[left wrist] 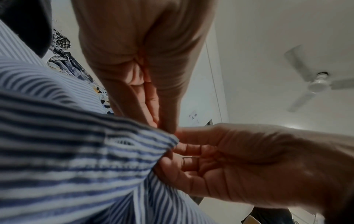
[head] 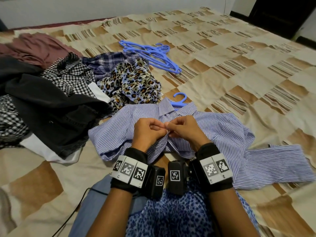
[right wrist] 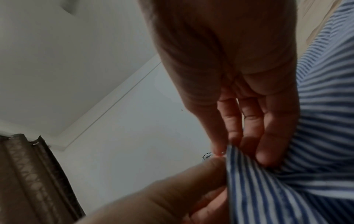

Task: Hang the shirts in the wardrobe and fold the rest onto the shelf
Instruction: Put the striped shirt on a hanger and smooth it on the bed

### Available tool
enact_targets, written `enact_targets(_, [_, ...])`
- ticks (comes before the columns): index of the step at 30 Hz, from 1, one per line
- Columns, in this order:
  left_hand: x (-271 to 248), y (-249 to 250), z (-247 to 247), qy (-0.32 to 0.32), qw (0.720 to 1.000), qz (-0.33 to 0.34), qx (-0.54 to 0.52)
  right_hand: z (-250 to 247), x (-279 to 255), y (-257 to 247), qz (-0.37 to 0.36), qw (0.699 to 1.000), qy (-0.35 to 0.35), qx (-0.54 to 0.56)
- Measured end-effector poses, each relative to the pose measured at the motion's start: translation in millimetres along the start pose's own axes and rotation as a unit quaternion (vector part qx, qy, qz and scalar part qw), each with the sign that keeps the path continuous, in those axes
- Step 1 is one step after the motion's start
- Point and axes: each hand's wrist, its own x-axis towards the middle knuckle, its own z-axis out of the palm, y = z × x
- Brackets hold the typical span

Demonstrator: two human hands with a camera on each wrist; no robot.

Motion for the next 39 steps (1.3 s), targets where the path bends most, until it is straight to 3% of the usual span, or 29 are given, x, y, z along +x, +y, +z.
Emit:
enact_targets(8, [0.7, -1.2, 1.4, 0.011, 0.999, -0.002, -0.035, -0.8, 1.1, -0.9, -0.010, 0.997, 0.017, 0.079])
enact_targets(14, [-0.6, -1.4, 1.1, -0.024, 0.993, -0.018, -0.111, -3.4, -0.3, -2.5, -0.017, 0.996, 0.023, 0.087])
enact_targets(18, [3.6, -4.5, 2.0, -0.016, 0.996, -0.013, -0.084, -2.9, 0.5, -1.7, -0.028, 0.998, 0.007, 0.052])
enact_targets(24, [7.1, -6.4, 4.9, 0.013, 0.999, 0.018, -0.029, 3.3, 5.3, -1.2, -0.044, 0.996, 0.073, -0.005])
enact_targets(29, [5.6, -5.5, -0.2, -0.030, 0.996, 0.007, -0.079, -2.9, 4.5, -5.2, -0.024, 0.998, -0.004, 0.065])
enact_targets(31, [3.7, -2.6, -1.9, -0.050, 0.994, -0.001, -0.102, -5.7, 6.5, -4.2, -0.019, 0.998, -0.002, 0.061])
enact_targets(34, [1.6, -1.4, -2.6, -0.077, 0.996, -0.005, -0.045, -6.2, 9.6, -0.3, -0.038, 0.997, 0.058, 0.044])
enact_targets(36, [0.4, -3.4, -2.7, -0.098, 0.995, -0.022, -0.001, -6.2, 9.9, -3.1, -0.047, 0.994, 0.057, 0.083])
enact_targets(39, [2.0, -5.4, -6.7, -0.044, 0.997, -0.027, 0.064, -8.5, 14.4, -4.7, -0.065, 0.994, 0.054, 0.067])
